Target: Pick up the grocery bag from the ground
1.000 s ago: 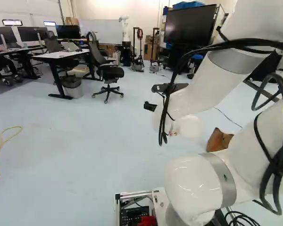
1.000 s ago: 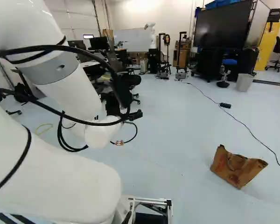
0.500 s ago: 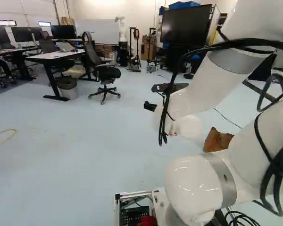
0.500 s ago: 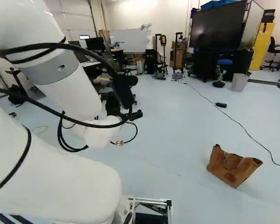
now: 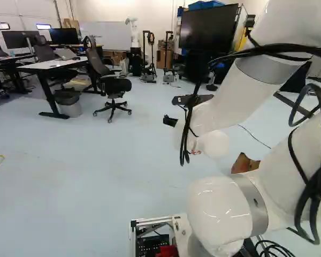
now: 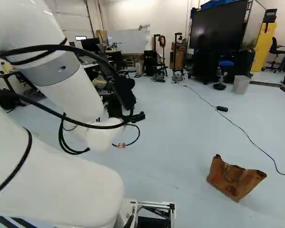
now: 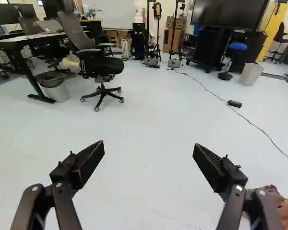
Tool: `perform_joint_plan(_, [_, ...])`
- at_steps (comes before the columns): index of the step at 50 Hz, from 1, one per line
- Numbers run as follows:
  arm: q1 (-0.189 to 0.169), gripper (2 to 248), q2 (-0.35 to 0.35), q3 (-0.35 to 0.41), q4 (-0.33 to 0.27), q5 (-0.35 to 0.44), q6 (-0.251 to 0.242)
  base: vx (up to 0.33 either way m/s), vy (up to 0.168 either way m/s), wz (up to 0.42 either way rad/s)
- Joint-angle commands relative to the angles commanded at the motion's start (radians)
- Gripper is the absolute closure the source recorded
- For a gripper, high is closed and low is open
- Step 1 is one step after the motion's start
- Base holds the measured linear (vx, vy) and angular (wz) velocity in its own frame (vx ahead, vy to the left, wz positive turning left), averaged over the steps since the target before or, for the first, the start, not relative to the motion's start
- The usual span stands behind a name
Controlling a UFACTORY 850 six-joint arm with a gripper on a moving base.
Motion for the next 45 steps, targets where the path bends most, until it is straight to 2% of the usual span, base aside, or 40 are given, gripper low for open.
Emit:
perform_joint_plan(14, [0.0, 3, 0.0, 0.0, 0.0, 0.0, 0.0, 0.164, -0.127, -0.209])
perform_joint_plan(45, [0.0, 3, 0.0, 0.0, 0.0, 0.0, 0.0, 0.153, -0.141, -0.303])
